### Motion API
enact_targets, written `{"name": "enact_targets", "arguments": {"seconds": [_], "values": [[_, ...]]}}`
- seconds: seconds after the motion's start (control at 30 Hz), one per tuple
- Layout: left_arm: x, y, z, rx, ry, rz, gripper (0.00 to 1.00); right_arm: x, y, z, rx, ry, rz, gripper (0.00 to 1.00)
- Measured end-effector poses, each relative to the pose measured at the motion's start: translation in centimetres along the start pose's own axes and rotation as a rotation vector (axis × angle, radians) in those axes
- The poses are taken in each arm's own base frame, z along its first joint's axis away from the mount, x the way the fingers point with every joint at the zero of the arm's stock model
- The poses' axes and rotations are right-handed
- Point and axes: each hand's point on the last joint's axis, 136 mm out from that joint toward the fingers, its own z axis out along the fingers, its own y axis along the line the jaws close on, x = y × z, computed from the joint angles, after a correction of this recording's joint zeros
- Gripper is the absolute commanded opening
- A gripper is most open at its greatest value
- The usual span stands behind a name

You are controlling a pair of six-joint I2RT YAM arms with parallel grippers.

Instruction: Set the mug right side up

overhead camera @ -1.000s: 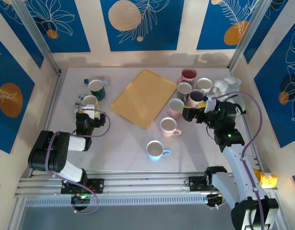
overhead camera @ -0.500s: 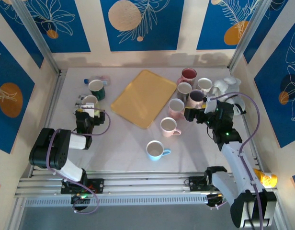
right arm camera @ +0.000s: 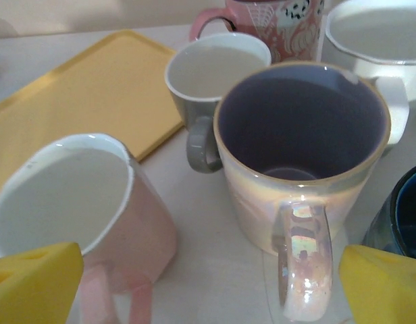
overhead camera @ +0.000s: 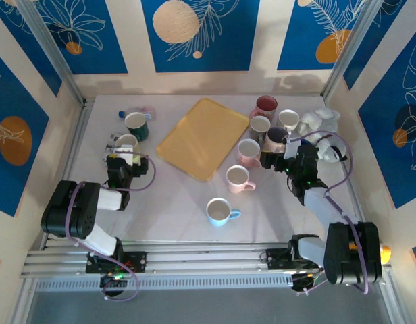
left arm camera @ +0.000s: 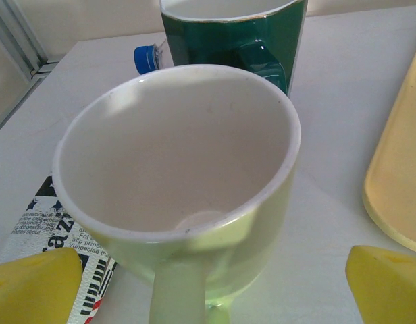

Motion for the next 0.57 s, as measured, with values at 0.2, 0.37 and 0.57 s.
{"name": "enact_targets", "arguments": {"seconds": [0.2,0.37,0.57], "values": [[0.0,0.0,0.0,0.000,0.000,0.000,1.00,0.6,-0.5,1.2,0.006,-0.036,-0.011,0.97],[0.0,0.0,0.0,0.000,0.000,0.000,1.00,0.6,-0.6,1.8,0.004,-0.059,-0.024,0.97],[0.0,0.0,0.0,0.000,0.000,0.000,1.00,0.5,-0.8,2.5,0.003,-0.081,-0.034,0.97]]}}
